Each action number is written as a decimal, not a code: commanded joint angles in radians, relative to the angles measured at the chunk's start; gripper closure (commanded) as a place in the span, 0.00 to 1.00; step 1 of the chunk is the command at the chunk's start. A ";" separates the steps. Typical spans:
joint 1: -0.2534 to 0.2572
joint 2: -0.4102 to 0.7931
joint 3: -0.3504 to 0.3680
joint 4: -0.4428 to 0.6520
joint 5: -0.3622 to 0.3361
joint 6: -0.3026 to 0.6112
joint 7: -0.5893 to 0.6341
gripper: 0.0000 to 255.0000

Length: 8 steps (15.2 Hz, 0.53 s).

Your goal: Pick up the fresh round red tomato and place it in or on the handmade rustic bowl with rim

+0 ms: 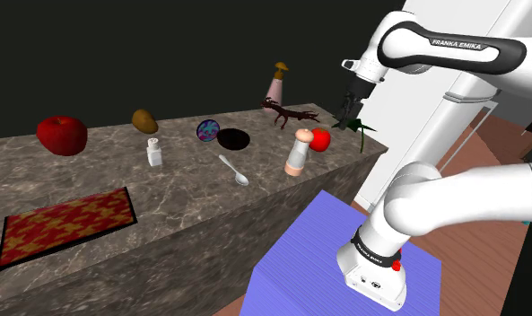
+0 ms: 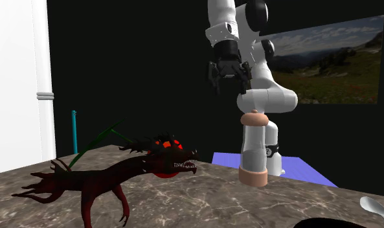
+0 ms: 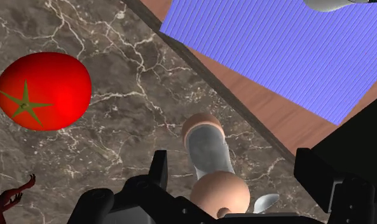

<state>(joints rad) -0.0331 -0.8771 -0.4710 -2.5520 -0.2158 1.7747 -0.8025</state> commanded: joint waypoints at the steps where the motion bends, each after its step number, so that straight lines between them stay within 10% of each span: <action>1: 0.010 0.029 -0.083 0.017 -0.016 0.038 -0.091 0.00; 8: 0.139 0.190 -0.405 0.149 0.004 0.149 -0.410 0.00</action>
<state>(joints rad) 0.0818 -0.7114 -0.8243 -2.4233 -0.2183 1.9077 -1.1582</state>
